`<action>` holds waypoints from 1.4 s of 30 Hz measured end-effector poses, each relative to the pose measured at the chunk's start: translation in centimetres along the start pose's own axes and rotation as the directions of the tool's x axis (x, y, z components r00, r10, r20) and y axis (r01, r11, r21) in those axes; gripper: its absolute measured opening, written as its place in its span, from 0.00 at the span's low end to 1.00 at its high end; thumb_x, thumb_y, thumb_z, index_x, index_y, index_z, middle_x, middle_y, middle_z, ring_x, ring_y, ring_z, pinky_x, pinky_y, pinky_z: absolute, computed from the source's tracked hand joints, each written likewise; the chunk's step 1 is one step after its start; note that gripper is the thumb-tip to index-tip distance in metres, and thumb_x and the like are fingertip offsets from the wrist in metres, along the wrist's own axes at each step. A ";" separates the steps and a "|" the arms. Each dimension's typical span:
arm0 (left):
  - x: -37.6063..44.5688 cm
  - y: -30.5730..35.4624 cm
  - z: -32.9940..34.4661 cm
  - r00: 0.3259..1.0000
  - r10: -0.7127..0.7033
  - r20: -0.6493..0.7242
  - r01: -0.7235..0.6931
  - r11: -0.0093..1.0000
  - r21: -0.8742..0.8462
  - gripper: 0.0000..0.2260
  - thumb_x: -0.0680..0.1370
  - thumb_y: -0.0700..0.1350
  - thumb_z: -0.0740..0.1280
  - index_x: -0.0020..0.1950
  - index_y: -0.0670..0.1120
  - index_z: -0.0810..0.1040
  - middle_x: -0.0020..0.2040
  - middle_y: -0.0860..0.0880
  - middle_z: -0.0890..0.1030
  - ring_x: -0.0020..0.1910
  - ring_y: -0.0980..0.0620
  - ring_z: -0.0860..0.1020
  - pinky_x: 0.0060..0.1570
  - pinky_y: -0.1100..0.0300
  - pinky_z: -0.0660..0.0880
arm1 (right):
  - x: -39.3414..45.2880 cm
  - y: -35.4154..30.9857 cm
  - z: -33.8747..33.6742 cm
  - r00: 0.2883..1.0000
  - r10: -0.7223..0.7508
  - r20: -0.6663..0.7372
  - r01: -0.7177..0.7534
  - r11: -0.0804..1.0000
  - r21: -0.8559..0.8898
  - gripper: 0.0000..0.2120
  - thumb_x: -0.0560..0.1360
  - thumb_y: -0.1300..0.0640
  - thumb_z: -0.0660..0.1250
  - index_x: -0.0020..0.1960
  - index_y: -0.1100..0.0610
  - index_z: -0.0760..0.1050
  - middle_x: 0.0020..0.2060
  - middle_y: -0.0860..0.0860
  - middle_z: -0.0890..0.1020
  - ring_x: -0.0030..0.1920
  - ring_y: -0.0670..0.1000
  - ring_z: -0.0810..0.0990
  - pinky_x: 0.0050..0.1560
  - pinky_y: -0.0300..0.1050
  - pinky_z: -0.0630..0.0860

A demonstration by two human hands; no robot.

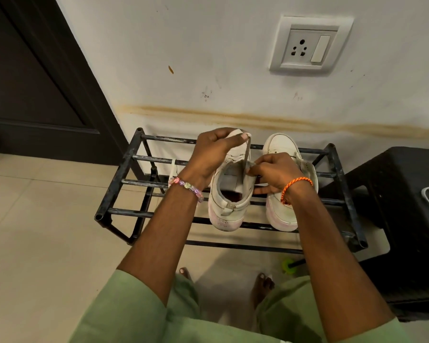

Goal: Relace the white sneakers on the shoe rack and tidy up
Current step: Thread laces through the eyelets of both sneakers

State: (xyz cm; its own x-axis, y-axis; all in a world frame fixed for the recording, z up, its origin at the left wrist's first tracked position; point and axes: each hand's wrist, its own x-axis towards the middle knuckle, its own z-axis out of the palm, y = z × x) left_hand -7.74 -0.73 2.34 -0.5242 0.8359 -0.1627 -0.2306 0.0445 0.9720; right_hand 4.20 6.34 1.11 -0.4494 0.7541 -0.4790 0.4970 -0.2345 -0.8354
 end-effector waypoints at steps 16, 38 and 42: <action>0.2 -2.8 0.3 0.971 0.214 0.106 -0.177 0.348 0.921 0.10 0.76 0.48 0.66 0.54 0.51 0.83 0.52 0.49 0.80 0.59 0.49 0.72 0.49 0.55 0.55 | 0.0 0.0 0.0 1.000 -0.001 -0.014 0.000 1.000 -0.016 0.09 0.72 0.70 0.67 0.38 0.59 0.76 0.40 0.56 0.80 0.39 0.54 0.81 0.31 0.45 0.82; 1.5 0.0 -2.8 0.933 -0.065 -0.354 0.098 0.992 0.075 0.05 0.76 0.39 0.64 0.40 0.45 0.75 0.42 0.51 0.77 0.45 0.53 0.75 0.40 0.60 0.68 | -0.1 0.0 -0.3 1.000 0.010 -0.004 -0.010 1.000 0.024 0.07 0.72 0.70 0.67 0.38 0.60 0.76 0.37 0.55 0.80 0.37 0.53 0.81 0.32 0.47 0.82; 1.5 -1.4 -3.8 0.863 -0.015 -0.505 0.194 0.933 0.304 0.20 0.75 0.49 0.68 0.64 0.45 0.68 0.65 0.45 0.66 0.45 0.56 0.72 0.57 0.60 0.72 | 0.2 0.2 0.2 0.998 -0.037 -0.055 0.034 0.998 -0.054 0.06 0.71 0.67 0.68 0.38 0.59 0.76 0.41 0.57 0.81 0.41 0.55 0.82 0.39 0.53 0.82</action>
State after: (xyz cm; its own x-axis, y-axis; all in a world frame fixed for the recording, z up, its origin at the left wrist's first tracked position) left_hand -11.35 -1.60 0.14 -0.8630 0.4446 -0.2401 -0.0673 0.3699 0.9266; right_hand 4.04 6.34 0.83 -0.4258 0.7949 -0.4322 0.5211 -0.1751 -0.8354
